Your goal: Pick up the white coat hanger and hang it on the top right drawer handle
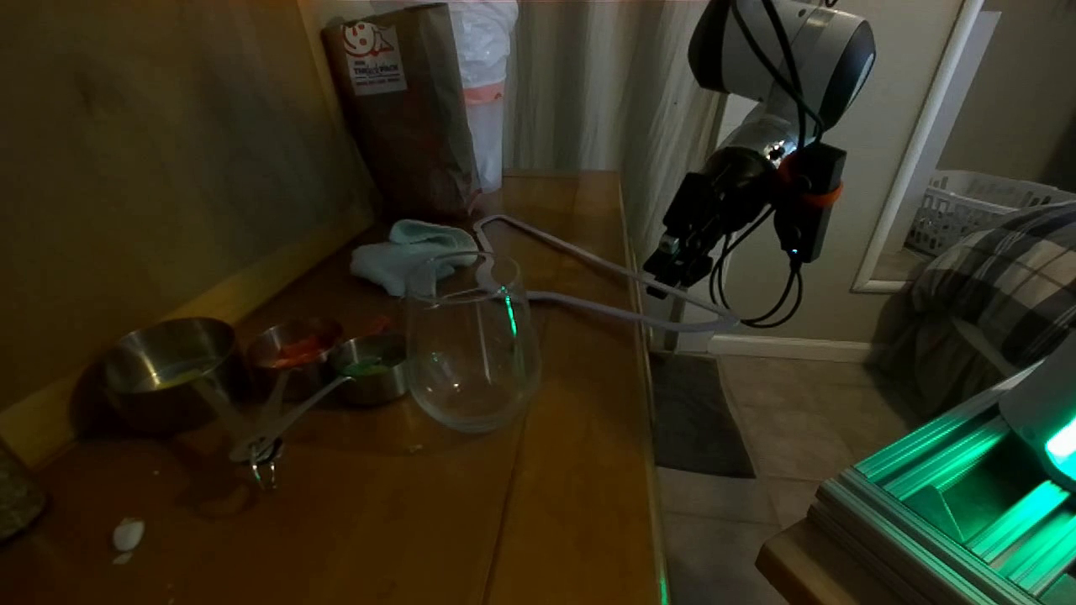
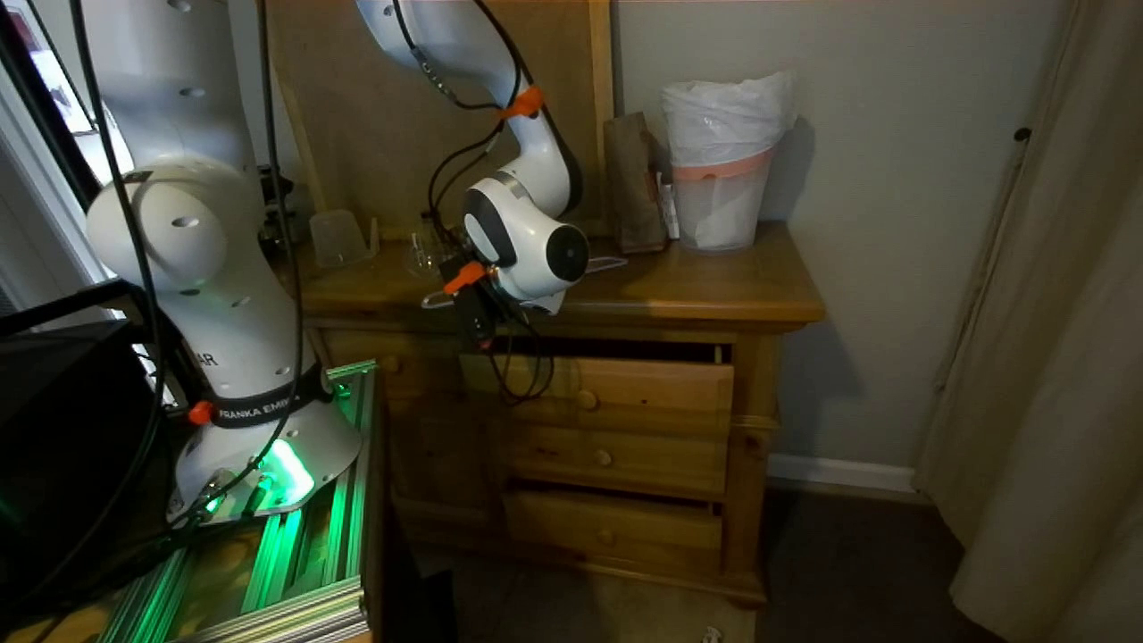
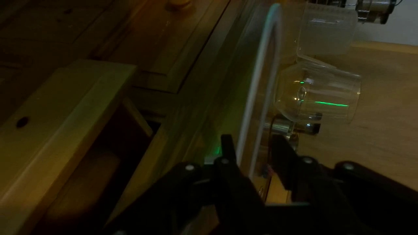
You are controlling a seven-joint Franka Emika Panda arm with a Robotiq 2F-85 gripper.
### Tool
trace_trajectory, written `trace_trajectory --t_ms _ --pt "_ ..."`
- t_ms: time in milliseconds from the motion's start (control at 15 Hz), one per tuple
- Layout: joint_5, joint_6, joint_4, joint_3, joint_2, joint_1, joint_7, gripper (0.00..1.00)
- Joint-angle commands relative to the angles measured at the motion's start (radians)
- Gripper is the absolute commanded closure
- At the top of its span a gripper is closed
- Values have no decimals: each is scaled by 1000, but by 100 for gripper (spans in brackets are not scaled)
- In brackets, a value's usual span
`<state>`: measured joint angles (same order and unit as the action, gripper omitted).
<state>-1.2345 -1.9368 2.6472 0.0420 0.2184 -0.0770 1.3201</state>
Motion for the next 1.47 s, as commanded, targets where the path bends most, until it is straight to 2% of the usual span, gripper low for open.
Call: trace_trajectory --t_ms 0,67,133,200,267,533,600,667,733,800,933,1400 --pt "30 36 23 -14 -27 22 -21 34" --pt "30 39 26 -16 -29 25 -21 48" --pt "30 41 29 -18 -30 27 -21 69" --pt "30 43 30 -20 -30 29 -21 65" --pt "31 45 32 -21 -29 30 -21 66" --pt "33 47 33 -23 -21 32 -24 93" --pt "34 48 32 -23 -19 31 -24 99" --pt "34 51 29 -23 -15 32 -24 100" --pt "33 54 27 -22 -10 32 -24 66" --pt "32 58 24 -22 -5 32 -23 69" --pt "31 65 19 -20 5 31 -24 64" --pt "31 69 13 -20 23 28 -32 15"
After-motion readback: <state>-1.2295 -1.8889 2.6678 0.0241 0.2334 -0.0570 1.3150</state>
